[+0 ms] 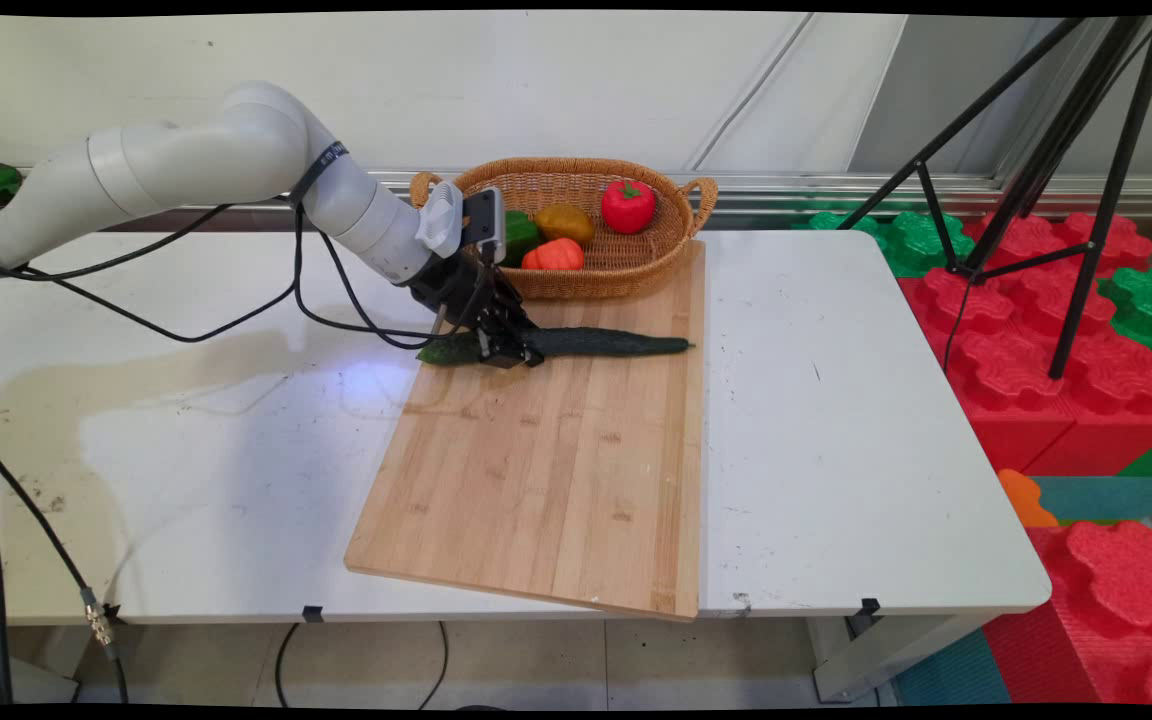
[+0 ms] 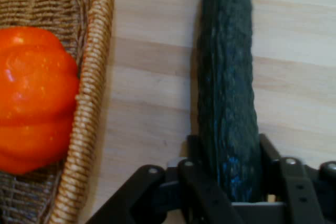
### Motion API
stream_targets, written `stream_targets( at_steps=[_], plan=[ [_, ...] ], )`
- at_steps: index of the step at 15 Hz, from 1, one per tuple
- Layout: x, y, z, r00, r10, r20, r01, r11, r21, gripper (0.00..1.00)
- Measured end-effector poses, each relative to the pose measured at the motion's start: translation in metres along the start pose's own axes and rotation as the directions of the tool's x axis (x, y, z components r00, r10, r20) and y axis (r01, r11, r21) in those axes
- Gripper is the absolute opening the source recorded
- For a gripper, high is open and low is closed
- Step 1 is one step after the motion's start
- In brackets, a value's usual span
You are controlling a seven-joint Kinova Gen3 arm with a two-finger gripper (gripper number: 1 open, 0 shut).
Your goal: Place the picked object in the vegetable basket
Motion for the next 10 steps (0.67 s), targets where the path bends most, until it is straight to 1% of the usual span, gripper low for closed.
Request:
stream_targets(
  at_steps=[6, 10],
  plan=[
    [0.0, -0.001, -0.005, 1.0, 0.026, -0.007, -0.026, 1.0, 0.002, 0.0],
    [0.002, -0.001, -0.026, 0.999, 0.032, -0.033, -0.032, 0.999, 0.006, 0.0]
  ],
)
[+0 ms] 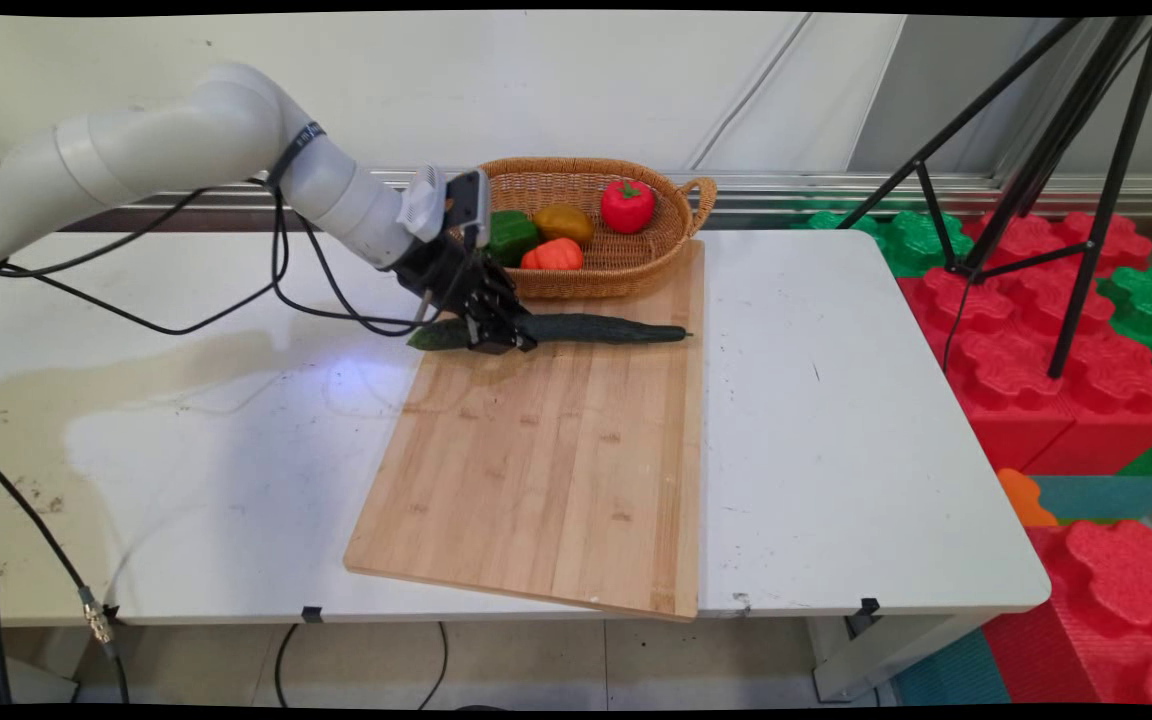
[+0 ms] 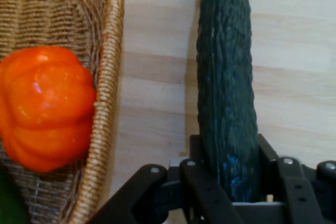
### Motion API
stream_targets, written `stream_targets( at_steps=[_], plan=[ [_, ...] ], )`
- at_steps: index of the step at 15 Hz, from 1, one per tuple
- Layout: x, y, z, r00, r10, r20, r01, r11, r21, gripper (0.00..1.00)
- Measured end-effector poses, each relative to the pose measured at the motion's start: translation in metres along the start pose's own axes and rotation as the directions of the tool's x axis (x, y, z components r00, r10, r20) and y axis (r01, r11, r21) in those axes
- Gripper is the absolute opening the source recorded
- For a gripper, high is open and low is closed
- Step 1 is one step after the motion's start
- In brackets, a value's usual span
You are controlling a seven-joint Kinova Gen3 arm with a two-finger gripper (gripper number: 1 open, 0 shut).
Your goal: Place the picked object in the vegetable basket
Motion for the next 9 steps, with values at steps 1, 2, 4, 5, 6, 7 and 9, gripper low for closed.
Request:
stream_targets(
  at_steps=[1, 2, 4, 5, 6, 7, 9],
  plan=[
    [0.001, 0.0, -0.007, 1.0, 0.001, -0.008, -0.001, 1.0, 0.001, 0.0],
    [0.002, 0.0, -0.016, 1.0, 0.003, -0.016, -0.003, 1.0, 0.001, 0.0],
    [0.004, -0.001, -0.035, 0.999, 0.007, -0.032, -0.007, 1.0, 0.001, 0.0],
    [0.004, -0.002, -0.046, 0.999, 0.009, -0.041, -0.009, 1.0, 0.0, 0.0],
    [0.005, -0.003, -0.055, 0.999, 0.01, -0.05, -0.01, 1.0, -0.001, 0.0],
    [0.006, -0.004, -0.067, 0.998, 0.007, -0.061, -0.007, 1.0, -0.001, 0.0],
    [0.009, -0.006, -0.087, 0.996, -0.002, -0.086, 0.002, 1.0, -0.001, 0.0]
  ],
)
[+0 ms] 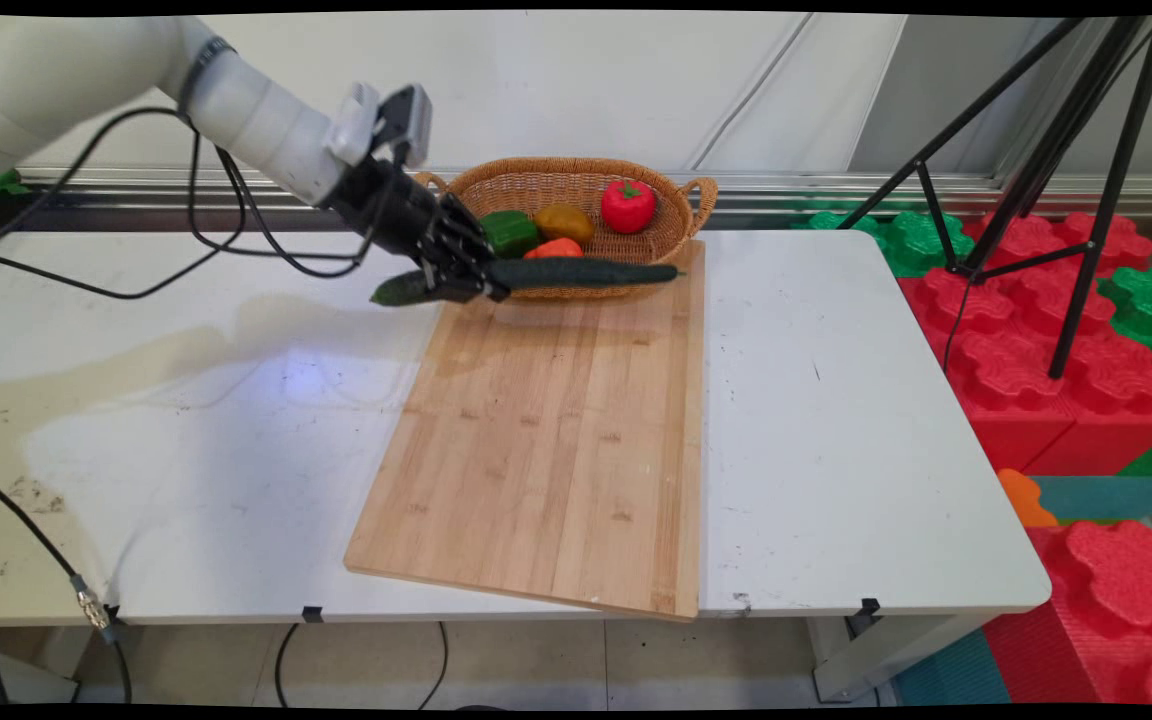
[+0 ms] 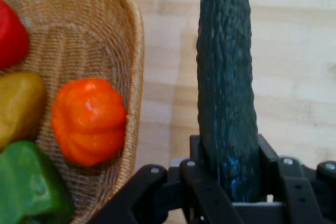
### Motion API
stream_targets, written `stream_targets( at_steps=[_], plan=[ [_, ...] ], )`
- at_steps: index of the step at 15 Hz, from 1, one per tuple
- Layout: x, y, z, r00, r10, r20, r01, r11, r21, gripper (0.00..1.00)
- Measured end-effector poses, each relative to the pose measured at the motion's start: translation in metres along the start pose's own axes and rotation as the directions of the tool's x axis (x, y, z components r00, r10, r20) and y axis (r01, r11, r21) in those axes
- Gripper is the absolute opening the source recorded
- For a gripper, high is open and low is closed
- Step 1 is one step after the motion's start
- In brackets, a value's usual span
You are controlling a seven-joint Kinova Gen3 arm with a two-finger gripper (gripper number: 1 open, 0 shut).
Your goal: Place the picked object in the vegetable basket
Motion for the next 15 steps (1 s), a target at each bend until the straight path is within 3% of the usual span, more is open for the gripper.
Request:
stream_targets(
  at_steps=[7, 15],
  plan=[
    [0.017, -0.024, -0.048, 0.998, 0.013, -0.066, -0.01, 0.998, 0.055, 0.0],
    [0.033, -0.057, -0.043, 0.996, 0.06, -0.069, -0.05, 0.989, 0.14, 0.0]
  ],
)
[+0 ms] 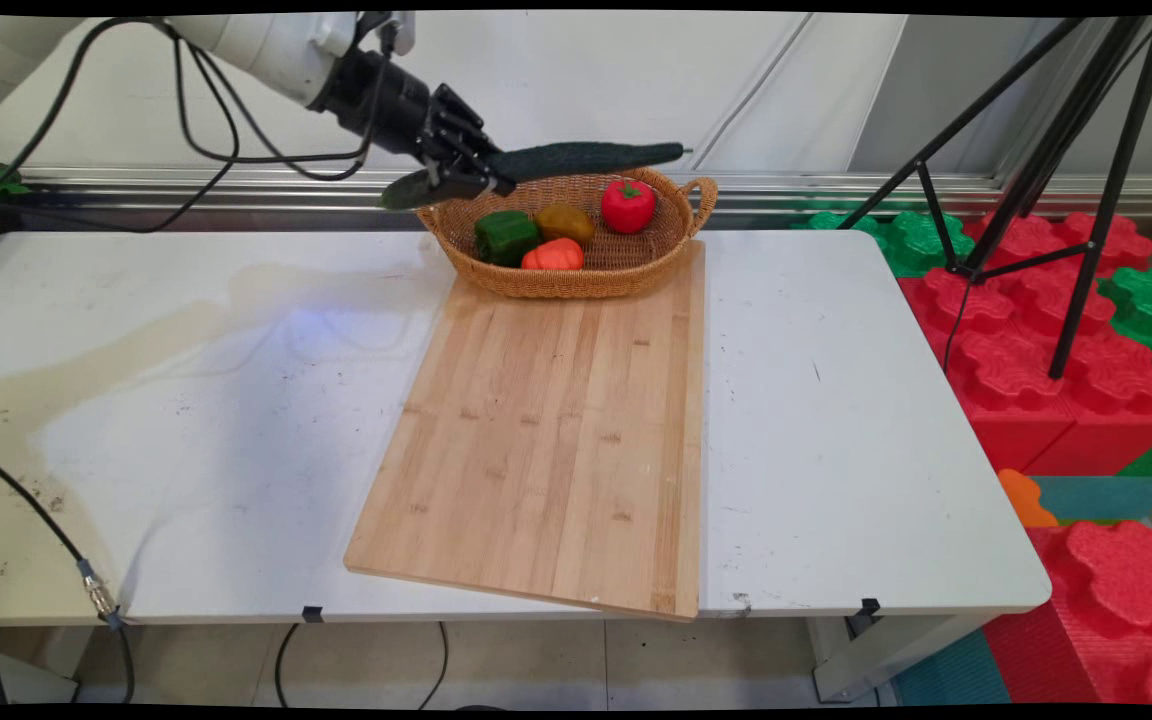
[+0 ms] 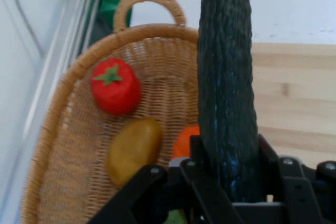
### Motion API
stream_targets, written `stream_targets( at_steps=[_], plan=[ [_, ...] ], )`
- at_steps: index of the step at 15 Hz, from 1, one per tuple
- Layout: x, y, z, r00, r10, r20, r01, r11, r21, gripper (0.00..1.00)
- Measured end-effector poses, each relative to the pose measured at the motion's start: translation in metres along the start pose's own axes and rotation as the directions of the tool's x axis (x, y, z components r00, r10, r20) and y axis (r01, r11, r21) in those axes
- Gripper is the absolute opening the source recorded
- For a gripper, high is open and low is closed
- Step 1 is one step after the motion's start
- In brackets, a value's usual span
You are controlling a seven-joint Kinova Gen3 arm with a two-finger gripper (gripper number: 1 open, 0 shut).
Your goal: Place the picked object in the vegetable basket
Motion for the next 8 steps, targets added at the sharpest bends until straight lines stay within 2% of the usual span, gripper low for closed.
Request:
stream_targets(
  at_steps=[4, 8],
  plan=[
    [0.006, -0.019, 0.028, 1.0, 0.023, 0.016, -0.024, 0.999, 0.04, 0.0],
    [0.003, -0.035, 0.058, 0.998, 0.031, 0.057, -0.035, 0.997, 0.067, 0.0]
  ],
)
